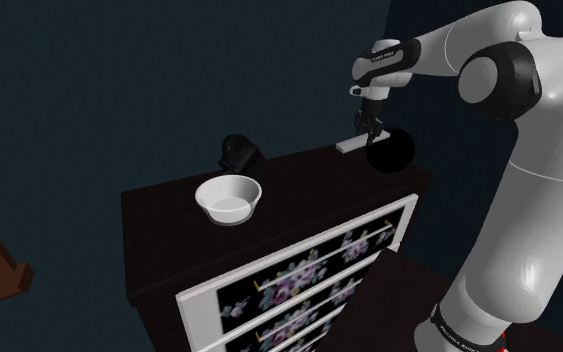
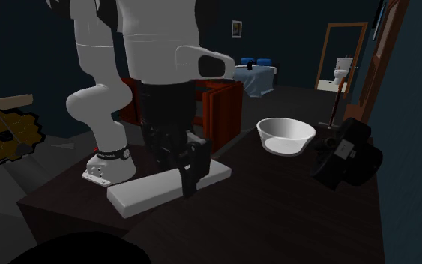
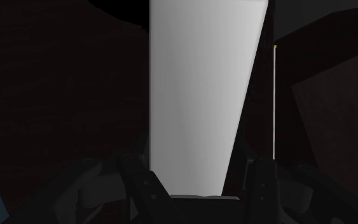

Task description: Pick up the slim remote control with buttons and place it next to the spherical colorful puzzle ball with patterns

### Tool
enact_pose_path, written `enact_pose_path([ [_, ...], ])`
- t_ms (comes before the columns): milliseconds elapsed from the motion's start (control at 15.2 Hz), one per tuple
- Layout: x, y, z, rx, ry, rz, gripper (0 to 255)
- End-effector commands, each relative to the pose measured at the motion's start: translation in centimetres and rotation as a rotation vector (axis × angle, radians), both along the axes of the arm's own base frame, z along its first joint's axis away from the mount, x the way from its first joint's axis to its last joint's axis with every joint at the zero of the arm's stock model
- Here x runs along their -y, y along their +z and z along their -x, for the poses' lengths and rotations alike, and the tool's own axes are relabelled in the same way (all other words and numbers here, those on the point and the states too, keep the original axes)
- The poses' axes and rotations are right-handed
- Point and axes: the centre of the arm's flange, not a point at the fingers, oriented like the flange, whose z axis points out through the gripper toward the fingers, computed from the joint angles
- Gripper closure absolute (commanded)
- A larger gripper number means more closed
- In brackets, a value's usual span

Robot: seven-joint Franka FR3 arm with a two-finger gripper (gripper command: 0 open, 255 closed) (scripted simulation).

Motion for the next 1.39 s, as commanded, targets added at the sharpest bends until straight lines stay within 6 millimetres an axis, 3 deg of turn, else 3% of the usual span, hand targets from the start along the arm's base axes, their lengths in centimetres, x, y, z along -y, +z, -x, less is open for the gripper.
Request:
enact_pose_path([
  [0, 0.0, -1.1, 0.1, 0.001, 0.000, 0.000, 255],
  [1320, 0.0, -11.7, 0.1, 0.001, 0.000, 0.000, 255],
])
